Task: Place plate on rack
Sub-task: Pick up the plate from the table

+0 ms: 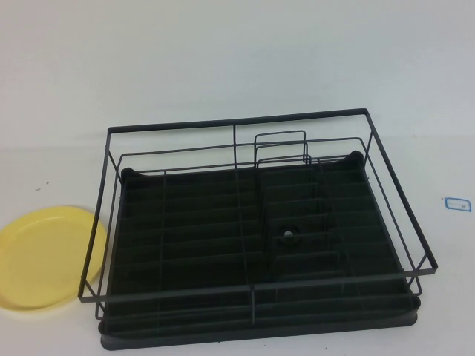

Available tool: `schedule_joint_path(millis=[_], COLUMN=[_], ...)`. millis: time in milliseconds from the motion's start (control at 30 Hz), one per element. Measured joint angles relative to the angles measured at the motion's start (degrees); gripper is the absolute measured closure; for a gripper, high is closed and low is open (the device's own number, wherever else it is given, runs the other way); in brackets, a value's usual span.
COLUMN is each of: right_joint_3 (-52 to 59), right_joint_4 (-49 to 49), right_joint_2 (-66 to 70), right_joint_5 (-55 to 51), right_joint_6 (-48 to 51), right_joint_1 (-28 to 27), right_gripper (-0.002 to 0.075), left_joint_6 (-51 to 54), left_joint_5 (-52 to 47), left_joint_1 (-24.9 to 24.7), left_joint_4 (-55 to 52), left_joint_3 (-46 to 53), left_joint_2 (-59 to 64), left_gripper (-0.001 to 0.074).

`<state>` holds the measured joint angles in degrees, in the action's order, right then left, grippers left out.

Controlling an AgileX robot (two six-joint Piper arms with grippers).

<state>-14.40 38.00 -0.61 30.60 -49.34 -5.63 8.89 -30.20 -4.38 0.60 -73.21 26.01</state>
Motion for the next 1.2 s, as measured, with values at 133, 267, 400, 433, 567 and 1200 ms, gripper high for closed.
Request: schedule_joint_path(millis=[133,267,400,433,567,1200], right_joint_3=[-14.02,-31.60,-43.42,-45.26,-47.38,-46.41], right_joint_4=[-3.19,2.35,14.96,19.08,39.77,64.83], right_joint_2=[0.00,2.73,9.70,11.85,19.86,55.06], right_joint_5=[-7.62,-13.77,-19.91,-20.92,-15.21,19.24], right_joint_6=[-0.34,-0.84,-10.14,-14.31,-31.73,-37.43], right_joint_1=[0.00,0.00,0.00,0.00,0.00,7.27], right_gripper=[0.0728,0.0728,0.0728,0.0728,0.0728,0.0728], left_joint_6=[-5.24,-3.02,0.51,0.04,-9.68,-22.00], left_joint_5=[-6.66,-10.37,-10.19,-11.76,-21.06,-28.09], left_joint_1=[-4.98,-9.20,-12.11,-12.36,-12.93,-27.02], left_joint_4=[-3.24,-5.14,-7.76,-9.23,-21.51,-27.45], left_joint_3=[-11.19,-17.00,-17.57,-17.57,-17.57,-17.47], left_joint_2=[6.84,10.72,11.09,11.09,12.50,27.51], left_gripper=[0.0735,0.0735,0.0735,0.0735,0.0735,0.0735])
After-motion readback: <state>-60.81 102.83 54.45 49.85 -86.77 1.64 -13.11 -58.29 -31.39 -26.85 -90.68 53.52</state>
